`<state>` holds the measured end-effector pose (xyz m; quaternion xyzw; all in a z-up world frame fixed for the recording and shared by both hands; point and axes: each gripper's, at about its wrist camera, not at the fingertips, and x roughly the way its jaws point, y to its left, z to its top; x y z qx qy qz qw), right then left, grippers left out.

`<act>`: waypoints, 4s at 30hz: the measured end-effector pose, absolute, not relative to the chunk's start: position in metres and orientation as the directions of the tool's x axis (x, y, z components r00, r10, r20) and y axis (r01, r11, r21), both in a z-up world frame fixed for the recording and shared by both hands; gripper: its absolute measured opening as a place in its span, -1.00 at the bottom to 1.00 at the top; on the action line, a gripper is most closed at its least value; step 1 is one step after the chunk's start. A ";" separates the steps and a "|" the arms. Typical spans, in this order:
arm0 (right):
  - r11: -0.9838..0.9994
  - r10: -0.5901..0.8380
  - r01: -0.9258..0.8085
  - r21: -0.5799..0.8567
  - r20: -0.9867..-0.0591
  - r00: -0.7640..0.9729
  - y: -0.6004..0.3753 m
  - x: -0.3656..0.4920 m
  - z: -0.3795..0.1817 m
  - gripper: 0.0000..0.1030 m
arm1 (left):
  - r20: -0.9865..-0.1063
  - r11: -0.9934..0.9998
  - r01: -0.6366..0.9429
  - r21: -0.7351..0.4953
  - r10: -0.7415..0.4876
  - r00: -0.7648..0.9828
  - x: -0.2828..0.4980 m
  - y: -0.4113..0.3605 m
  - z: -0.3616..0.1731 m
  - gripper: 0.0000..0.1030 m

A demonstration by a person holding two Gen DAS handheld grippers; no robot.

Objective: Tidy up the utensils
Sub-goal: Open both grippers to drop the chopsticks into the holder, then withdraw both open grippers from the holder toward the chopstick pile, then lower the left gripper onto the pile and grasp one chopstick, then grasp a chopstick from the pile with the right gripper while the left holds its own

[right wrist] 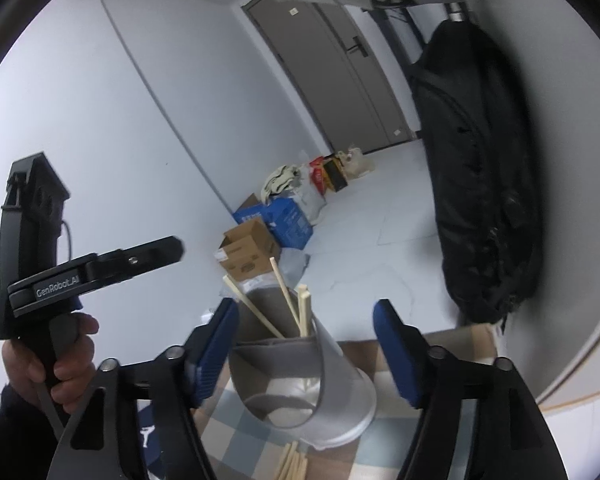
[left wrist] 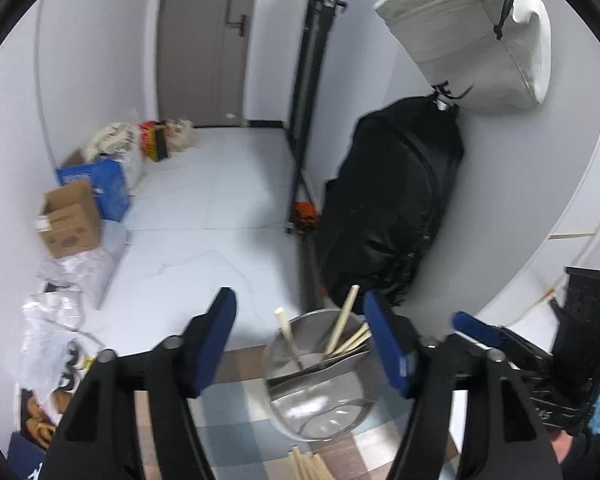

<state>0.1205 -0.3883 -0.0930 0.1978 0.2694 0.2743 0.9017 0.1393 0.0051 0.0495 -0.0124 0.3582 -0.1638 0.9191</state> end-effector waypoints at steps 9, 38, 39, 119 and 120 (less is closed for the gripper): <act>0.782 0.586 -0.393 0.484 -0.355 0.729 -0.399 0.089 -0.082 0.68 | -0.612 0.973 0.203 -0.111 -0.227 0.757 0.102 0.018 0.061 0.38; 0.832 0.551 -0.456 0.315 -0.386 0.739 -0.363 0.004 -0.105 1.00 | -0.613 0.991 0.120 -0.065 -0.134 0.778 0.015 0.032 0.004 0.65; 0.834 0.549 -0.454 0.314 -0.391 0.739 -0.362 0.003 -0.108 1.00 | -0.624 0.991 0.114 -0.068 -0.131 0.770 0.015 0.033 -0.002 0.65; 0.830 0.555 -0.387 0.403 -0.666 0.497 -0.329 0.054 -0.176 0.70 | -0.830 0.957 0.097 -0.273 -0.286 0.479 0.059 0.043 -0.101 -0.96; 0.828 0.554 -0.400 0.392 -0.683 0.476 -0.320 0.055 -0.179 0.55 | -0.823 0.953 0.097 -0.286 -0.297 0.484 0.059 0.046 -0.099 -0.96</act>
